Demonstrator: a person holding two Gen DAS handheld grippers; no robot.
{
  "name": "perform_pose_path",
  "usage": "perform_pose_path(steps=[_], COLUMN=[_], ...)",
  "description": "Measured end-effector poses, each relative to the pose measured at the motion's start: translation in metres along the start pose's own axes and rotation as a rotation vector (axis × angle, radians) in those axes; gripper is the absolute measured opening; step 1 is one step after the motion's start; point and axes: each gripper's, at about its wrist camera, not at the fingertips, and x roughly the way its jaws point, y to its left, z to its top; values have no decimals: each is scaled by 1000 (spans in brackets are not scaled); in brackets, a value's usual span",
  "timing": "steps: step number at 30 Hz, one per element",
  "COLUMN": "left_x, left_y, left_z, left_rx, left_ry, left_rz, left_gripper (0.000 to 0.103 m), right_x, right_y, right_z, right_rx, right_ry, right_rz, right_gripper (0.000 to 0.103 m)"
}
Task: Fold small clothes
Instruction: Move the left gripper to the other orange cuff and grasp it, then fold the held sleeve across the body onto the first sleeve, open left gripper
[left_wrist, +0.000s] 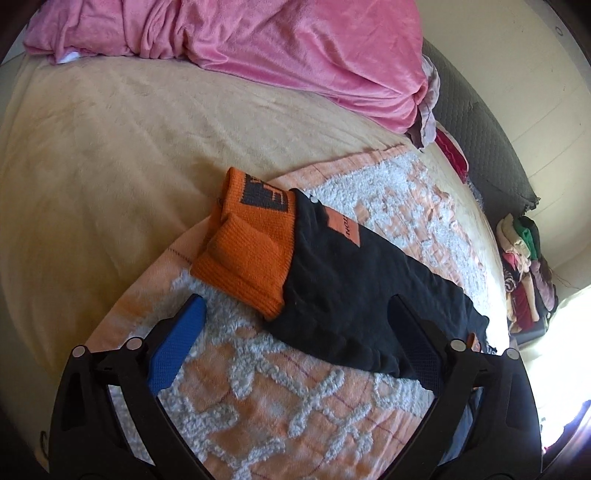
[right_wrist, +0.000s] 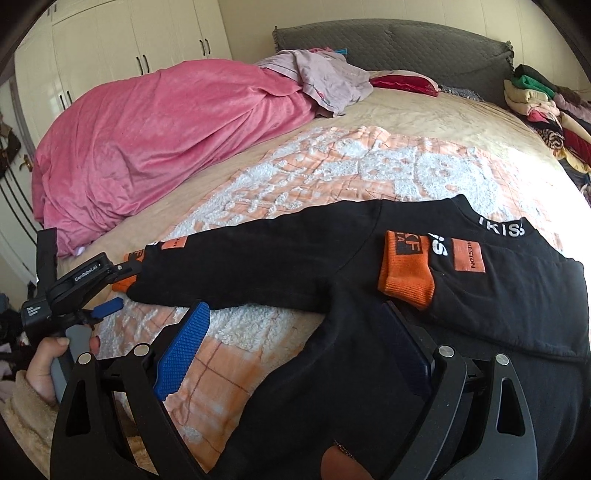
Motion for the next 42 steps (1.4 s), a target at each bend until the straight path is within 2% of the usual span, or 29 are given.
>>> perform_pose_path(steps=[2,5,6,8,10,11,12,14,21,29,35,42], left_x=[2,6,8,12,16,17,18,20,-1,-35,-41,-35], left_y=[-1,-5,-6,-7,-9,-10,-11,-13,-46,-132,-194,-258], left_z=[3,10,12,16,18,20,22,25,33,25,5,-28], left_rx=[2,17,23,25,29,31,34,32,111,308,408,508], left_ry=[-17,-32,-35,-30,-29,-32,-32,-35,-93,-140,-127,-74], left_rz=[12,38,45,48,56,54,56,47,-84,-216,-309,-397], left_gripper=[87,77,67,54,48,39,26,12,6,5,4,4], right_x=[-2,-6,-8,-11,-14,-15,-17,-19,-27,-39,-56,-73], right_y=[-6,-17,-22,-31,-39,-43,-47,-55,-75,-100,-124,-157], right_z=[-1,-3,-5,-7,-10,-11,-12,-15,-26,-35,-42,-53], right_rx=[18,52,64,92,124,138,150,176,227,291,345,420], right_ry=[-3,-12,-15,-19,-23,-24,-26,-29,-45,-66,-99,-127], right_rz=[-5,-17,-18,-22,-22,-21,-22,-25,-39,-52,-81,-121], right_gripper=[91,91,91,91,91,91,91,91,91,91,91,91])
